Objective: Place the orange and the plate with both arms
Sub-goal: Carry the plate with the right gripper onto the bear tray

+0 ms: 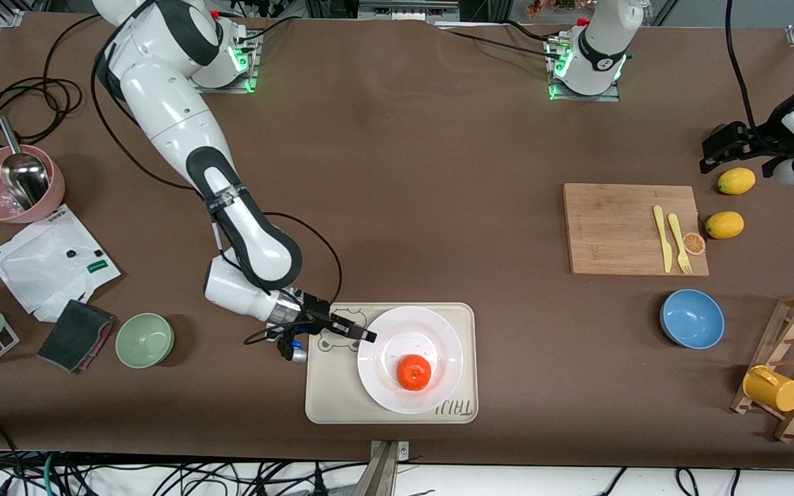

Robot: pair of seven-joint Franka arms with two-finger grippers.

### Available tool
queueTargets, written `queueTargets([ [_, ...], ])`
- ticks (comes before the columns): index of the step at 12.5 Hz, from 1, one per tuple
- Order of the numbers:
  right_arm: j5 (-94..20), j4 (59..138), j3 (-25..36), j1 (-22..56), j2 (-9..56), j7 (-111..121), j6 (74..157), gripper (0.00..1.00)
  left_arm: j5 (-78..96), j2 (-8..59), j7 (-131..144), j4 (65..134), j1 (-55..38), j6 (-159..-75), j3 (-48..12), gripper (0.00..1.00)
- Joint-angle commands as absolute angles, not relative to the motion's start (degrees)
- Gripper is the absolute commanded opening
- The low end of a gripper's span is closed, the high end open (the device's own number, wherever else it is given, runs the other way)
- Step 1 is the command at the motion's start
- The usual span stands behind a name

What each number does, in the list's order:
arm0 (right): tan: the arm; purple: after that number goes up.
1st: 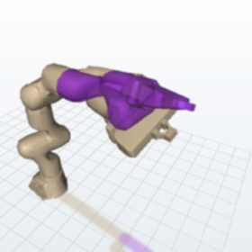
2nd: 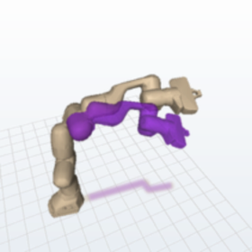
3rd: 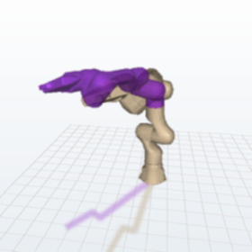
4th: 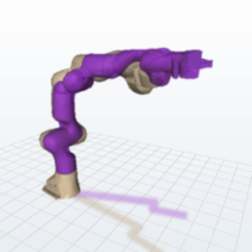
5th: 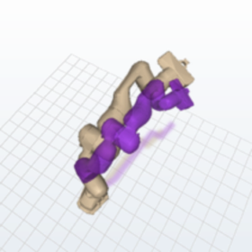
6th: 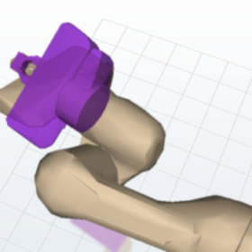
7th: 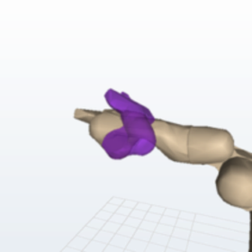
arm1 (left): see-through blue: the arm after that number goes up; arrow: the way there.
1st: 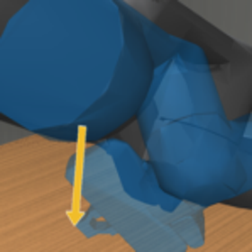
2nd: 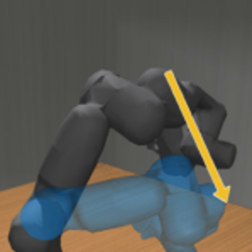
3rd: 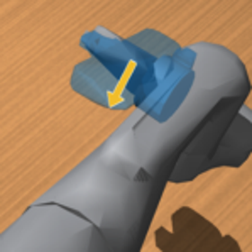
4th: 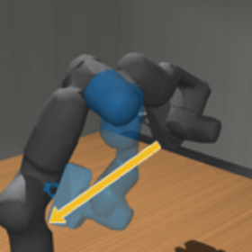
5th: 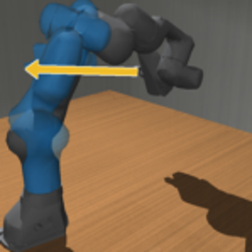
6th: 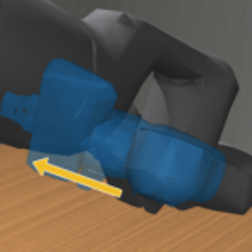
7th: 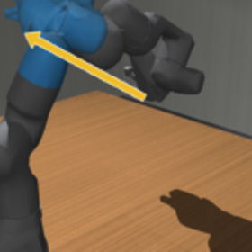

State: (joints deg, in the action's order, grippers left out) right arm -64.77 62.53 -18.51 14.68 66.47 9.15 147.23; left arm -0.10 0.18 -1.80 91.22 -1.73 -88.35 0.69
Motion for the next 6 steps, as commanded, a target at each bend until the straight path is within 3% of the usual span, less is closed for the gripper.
queueTargets([
  [1, -63.5, 59.4, -18.8, 15.6, 67.9, 7.5, 147.2, 0.00, 0.5, 1.3, -2.5, 90.4, -2.3, -87.3, 0.6, 1.00],
  [3, -63.5, 59.5, -18.7, 15.8, 68.1, 7.6, 147.3, 0.00, 0.5, 2.7, -2.5, 90.4, -2.5, -87.5, 0.6, 1.00],
  [6, -62.1, 60.0, -18.7, 15.7, 68.4, 8.1, 147.3, 0.12, -0.3, 3.2, -2.5, 90.0, -2.5, -87.7, 0.2, 1.00],
])
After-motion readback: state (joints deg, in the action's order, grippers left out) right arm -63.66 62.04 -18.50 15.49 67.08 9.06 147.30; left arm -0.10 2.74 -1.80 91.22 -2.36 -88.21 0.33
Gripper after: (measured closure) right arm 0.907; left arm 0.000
